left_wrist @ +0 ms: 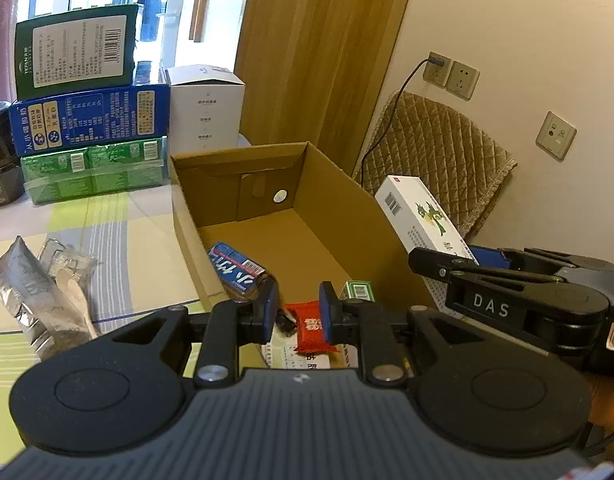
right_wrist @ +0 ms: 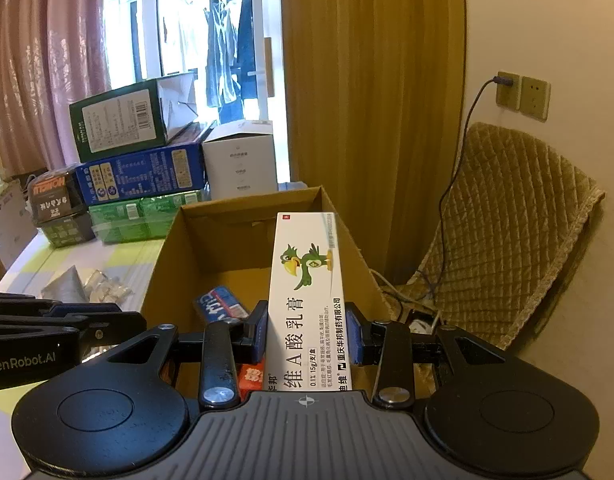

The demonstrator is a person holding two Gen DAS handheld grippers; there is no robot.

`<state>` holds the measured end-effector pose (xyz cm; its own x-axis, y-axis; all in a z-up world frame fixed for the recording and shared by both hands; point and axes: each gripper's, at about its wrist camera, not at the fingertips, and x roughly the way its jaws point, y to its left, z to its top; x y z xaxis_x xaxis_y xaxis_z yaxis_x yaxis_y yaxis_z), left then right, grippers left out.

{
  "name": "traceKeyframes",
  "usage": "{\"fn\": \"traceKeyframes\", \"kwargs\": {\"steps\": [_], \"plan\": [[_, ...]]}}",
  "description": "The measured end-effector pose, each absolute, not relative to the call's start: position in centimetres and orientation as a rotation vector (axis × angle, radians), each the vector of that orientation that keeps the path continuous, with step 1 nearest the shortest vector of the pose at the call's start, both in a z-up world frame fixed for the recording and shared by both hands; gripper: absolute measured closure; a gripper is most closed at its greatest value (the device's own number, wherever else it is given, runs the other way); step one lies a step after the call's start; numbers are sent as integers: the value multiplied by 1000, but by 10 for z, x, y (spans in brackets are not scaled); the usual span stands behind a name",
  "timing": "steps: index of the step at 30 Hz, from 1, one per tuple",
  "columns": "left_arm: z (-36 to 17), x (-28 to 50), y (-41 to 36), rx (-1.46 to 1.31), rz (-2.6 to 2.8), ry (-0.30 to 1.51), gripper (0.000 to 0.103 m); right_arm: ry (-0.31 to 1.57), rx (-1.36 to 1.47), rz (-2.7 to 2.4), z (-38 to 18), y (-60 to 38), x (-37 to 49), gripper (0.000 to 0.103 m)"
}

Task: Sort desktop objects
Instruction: 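Carry the cream box and cable into the cardboard box and open both tools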

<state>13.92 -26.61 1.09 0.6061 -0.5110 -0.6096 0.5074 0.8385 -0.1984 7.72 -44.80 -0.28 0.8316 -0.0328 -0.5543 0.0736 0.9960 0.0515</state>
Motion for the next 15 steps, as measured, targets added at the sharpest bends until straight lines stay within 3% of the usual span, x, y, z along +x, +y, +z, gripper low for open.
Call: {"fn": "traceKeyframes", "kwargs": {"steps": [15], "plan": [[14,134,-257,-10,-571,697,82,602,82,-34,-2,-438,86,68]]}}
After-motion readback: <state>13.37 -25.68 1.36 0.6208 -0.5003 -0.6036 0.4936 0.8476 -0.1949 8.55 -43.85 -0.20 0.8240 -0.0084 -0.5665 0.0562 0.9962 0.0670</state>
